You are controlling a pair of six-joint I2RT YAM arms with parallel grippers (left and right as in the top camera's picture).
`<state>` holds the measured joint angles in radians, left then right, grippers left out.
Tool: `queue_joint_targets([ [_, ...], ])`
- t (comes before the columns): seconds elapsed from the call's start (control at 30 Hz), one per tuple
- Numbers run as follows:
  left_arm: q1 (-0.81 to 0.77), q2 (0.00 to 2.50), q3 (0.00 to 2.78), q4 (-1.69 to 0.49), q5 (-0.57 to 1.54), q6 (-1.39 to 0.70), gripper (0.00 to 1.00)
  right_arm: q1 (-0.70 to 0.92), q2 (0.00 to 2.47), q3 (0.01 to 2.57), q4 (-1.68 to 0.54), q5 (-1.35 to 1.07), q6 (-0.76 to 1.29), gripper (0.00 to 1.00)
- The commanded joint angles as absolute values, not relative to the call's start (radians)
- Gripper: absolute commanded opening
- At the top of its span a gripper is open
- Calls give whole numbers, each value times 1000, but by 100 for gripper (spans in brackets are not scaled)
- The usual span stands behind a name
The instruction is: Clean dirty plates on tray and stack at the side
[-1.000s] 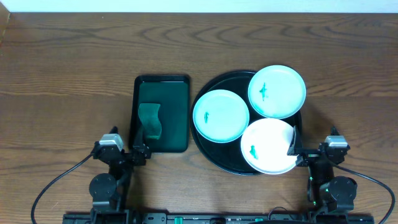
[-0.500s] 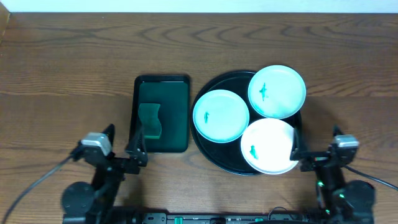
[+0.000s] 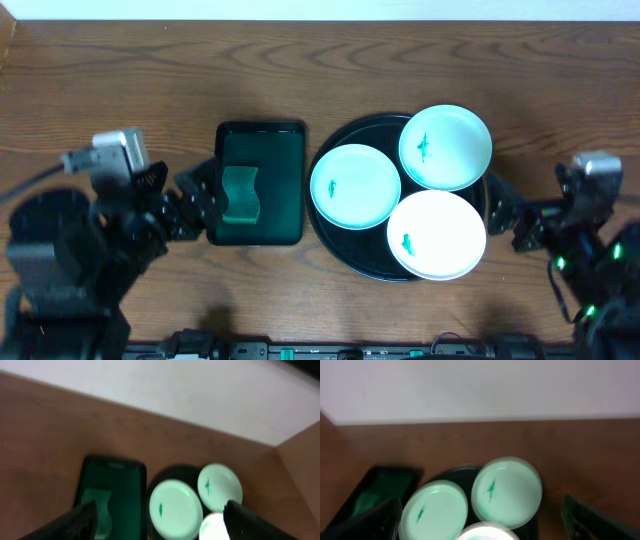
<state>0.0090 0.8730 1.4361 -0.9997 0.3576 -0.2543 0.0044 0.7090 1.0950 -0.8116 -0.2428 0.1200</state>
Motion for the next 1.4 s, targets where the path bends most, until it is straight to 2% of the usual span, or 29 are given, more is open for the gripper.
queue_joint_targets([
  [0.0,3,1000,1529,-1109,370,-210,80,8,872,1251,-939,-324,77,99],
  [0.17,3,1170,1543,-1243,370,-211,81,8,1114,1418,-1176,-330,27,99],
  [0.47,3,1335,1543,-1329,366,-211,80,8,1309,1426,-1218,-358,52,99],
  [0.53,3,1357,1542,-1354,366,-211,76,8,1332,1426,-1228,-387,51,99],
  [0.6,3,1372,1542,-1372,366,-210,57,8,1351,1426,-1235,-403,51,74],
  [0.7,3,1383,1540,-1382,366,-206,30,8,1367,1426,-1235,-402,52,31],
  [0.77,3,1383,1535,-1384,361,-199,13,8,1375,1426,-1236,-402,52,16],
  [0.8,3,1383,1530,-1386,351,-199,8,8,1377,1425,-1238,-402,52,7],
  [0.83,3,1383,1526,-1388,347,-199,8,9,1379,1425,-1239,-402,52,1],
  [1.03,3,1383,1472,-1391,321,-199,8,8,1379,1425,-1242,-397,48,3],
  [1.3,3,1383,1430,-1370,321,-199,8,11,1381,1425,-1238,-401,50,24],
  [1.37,3,1383,1421,-1361,321,-199,8,21,1382,1424,-1232,-401,46,25],
])
